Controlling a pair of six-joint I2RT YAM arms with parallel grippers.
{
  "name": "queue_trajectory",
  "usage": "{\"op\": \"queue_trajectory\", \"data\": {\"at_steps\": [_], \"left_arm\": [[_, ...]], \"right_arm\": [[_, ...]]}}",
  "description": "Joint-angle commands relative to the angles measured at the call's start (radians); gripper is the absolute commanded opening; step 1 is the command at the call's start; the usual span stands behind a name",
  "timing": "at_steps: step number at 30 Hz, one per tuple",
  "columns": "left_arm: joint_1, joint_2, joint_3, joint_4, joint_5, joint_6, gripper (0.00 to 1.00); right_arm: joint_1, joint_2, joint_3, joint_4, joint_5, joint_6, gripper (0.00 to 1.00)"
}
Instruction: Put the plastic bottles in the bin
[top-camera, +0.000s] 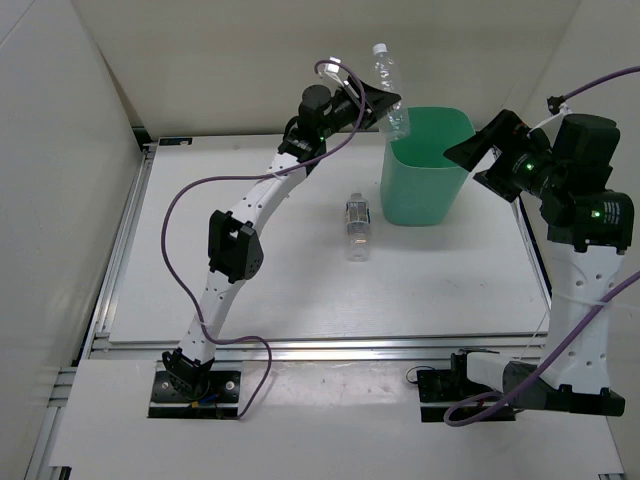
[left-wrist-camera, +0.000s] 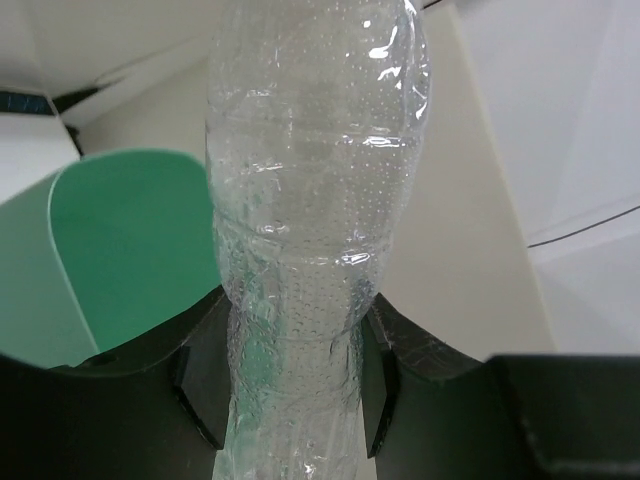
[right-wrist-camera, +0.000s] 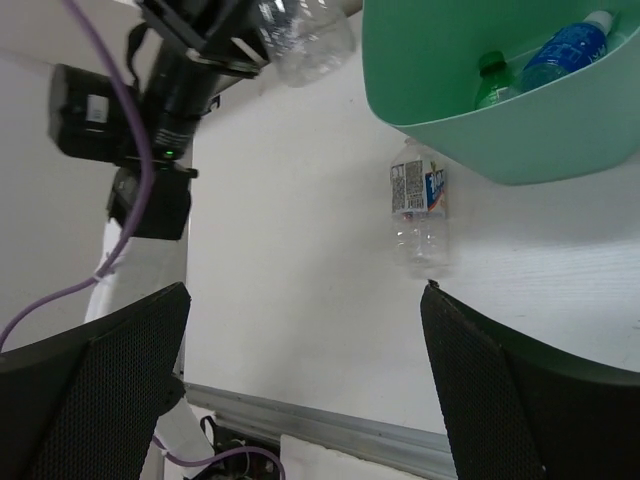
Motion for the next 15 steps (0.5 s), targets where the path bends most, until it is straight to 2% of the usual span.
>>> {"op": "queue_trajectory", "data": {"at_steps": [1, 10, 14, 15], "left_arm": [[-0.046, -0.075, 0.009, 0.068, -0.018, 0.036, 0.47], [-0.104, -0.053, 0.009, 0.048, -0.029, 0.048, 0.47], [-0.115, -0.035, 0.009, 0.025, -0.038, 0.048, 0.52], [-0.115, -0.035, 0.009, 0.011, -0.038, 0.057, 0.57]], "right_arm": [[-0.015, -0.046, -0.013, -0.009, 0.0, -0.013, 1.0], [-0.015, -0.158, -0.053, -0.083, 0.034, -0.022, 1.0], [-0.015, -0.19, -0.053, -0.104, 0.043, -0.022, 1.0], [-0.015, -0.19, -0.053, -0.104, 0.043, -0.022, 1.0]]}}
